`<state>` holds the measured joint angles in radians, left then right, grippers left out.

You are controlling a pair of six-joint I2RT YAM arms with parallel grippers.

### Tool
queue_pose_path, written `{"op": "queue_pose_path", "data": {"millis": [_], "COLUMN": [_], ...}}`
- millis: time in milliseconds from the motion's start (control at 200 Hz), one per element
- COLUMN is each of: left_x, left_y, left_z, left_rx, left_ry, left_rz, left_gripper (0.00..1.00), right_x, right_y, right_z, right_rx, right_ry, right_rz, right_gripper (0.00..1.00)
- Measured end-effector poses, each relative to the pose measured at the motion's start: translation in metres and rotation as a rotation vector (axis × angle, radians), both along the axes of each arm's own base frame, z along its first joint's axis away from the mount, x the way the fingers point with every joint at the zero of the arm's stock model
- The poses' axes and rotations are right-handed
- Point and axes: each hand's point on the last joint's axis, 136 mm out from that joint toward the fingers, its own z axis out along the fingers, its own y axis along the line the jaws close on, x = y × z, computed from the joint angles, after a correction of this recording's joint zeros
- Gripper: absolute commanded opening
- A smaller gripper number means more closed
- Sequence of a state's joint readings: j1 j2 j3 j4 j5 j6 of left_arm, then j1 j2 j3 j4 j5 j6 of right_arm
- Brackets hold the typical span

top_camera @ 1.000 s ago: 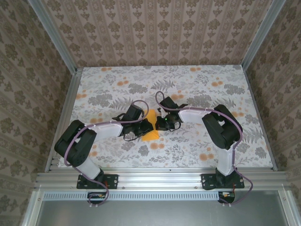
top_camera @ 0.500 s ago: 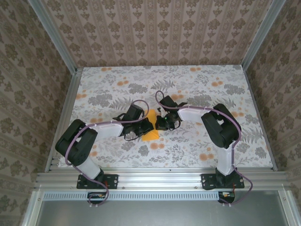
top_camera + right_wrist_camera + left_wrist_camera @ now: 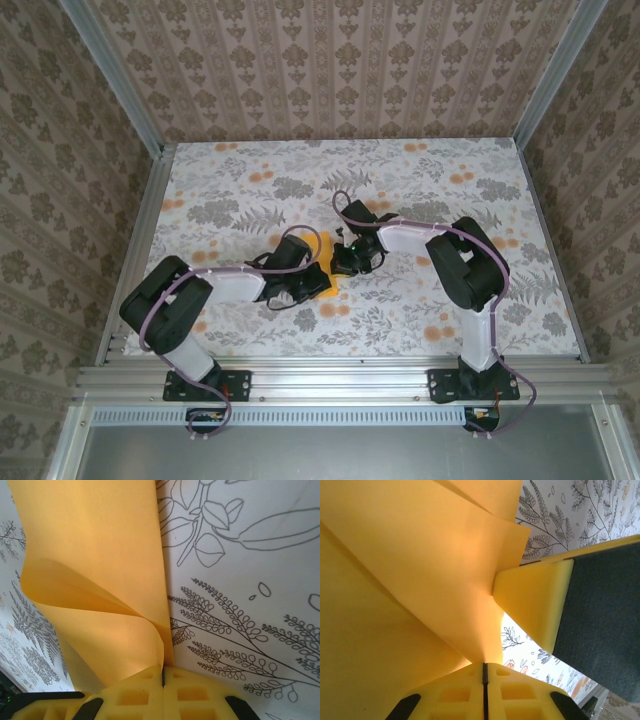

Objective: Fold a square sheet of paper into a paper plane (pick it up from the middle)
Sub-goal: Fold the triangle a second time at the center of the table.

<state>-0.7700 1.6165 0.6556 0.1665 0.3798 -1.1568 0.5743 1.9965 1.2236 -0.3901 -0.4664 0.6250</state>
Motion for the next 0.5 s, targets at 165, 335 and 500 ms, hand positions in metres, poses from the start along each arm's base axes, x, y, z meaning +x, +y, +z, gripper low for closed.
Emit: {"op": "queue_pose_path", "data": {"millis": [165,335,500], "left_x": [0.0006,0.0009,-0.001], "left_y": [-0.005,-0.0047,-0.005], "left_z": [0.0032,-0.0008,-0.0052], "left_rx": [-0.016,-0.008,0.002], "left_ry": [-0.016,-0.011,-0.004], "left_rz": [-0.005,0.0,-0.004], "left_gripper": [0.09,0.09,0.09], "right_x": [-0.0004,-0.0005,-0.0006], "right_y": [0.0002,0.0002,0.0002], "right_z": [0.0,-0.0002,-0.0007], "right_rx": [0.007,0.007,0.012], "right_ry": [0.008,0.01,0.015], "right_rz": [-0.002,-0.002,-0.003], "right_gripper": [0.06,0.06,0.06]}}
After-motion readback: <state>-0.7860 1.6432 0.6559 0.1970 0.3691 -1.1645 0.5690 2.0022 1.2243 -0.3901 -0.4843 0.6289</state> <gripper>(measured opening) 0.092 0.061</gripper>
